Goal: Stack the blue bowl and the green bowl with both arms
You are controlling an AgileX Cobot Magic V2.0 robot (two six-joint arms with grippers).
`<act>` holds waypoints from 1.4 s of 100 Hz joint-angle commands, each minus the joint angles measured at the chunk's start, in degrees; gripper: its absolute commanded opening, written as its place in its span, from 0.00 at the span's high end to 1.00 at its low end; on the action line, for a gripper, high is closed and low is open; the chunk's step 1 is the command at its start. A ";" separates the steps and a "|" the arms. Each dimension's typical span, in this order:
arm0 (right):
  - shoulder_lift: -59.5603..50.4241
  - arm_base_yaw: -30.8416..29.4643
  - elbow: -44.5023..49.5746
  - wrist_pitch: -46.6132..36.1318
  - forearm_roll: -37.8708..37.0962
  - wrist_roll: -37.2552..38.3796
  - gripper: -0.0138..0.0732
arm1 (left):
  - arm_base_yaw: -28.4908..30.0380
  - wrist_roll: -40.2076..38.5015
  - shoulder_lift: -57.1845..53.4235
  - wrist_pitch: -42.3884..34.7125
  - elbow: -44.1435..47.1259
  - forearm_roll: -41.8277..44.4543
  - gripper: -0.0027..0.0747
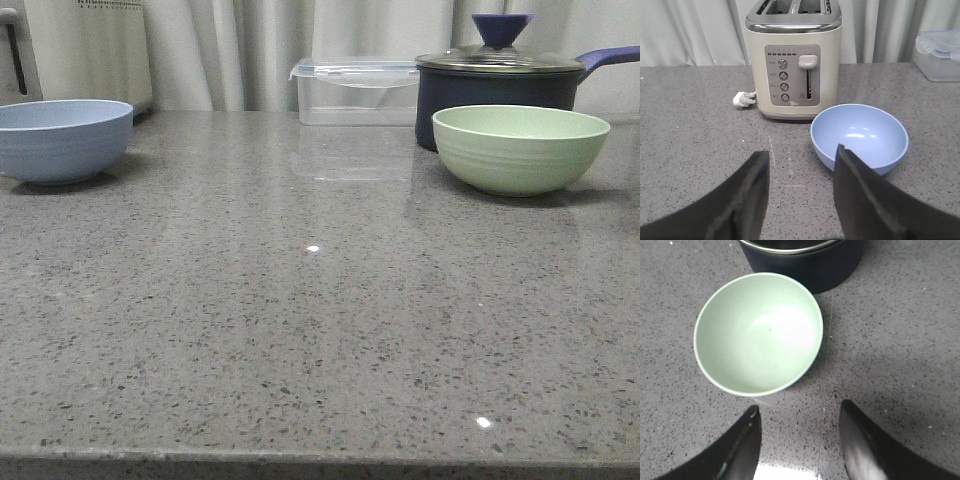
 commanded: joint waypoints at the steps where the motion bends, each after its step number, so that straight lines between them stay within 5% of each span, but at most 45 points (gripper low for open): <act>1: 3.27 0.00 -5.14 -0.48 0.52 -0.38 0.41 | -0.45 -0.09 0.17 -4.25 -2.09 -0.40 0.56; 50: 20.51 0.00 -16.21 3.64 0.58 -0.33 0.41 | -0.45 -0.09 0.17 -4.25 -2.09 -0.40 0.56; 106: 24.66 0.00 -16.26 1.56 0.58 -0.17 0.41 | -0.45 -0.09 0.17 -4.25 -2.09 -0.40 0.56; 140: 24.66 -0.05 -16.26 1.93 0.58 0.31 0.76 | -0.45 -0.09 0.17 -4.58 -2.09 -0.40 0.56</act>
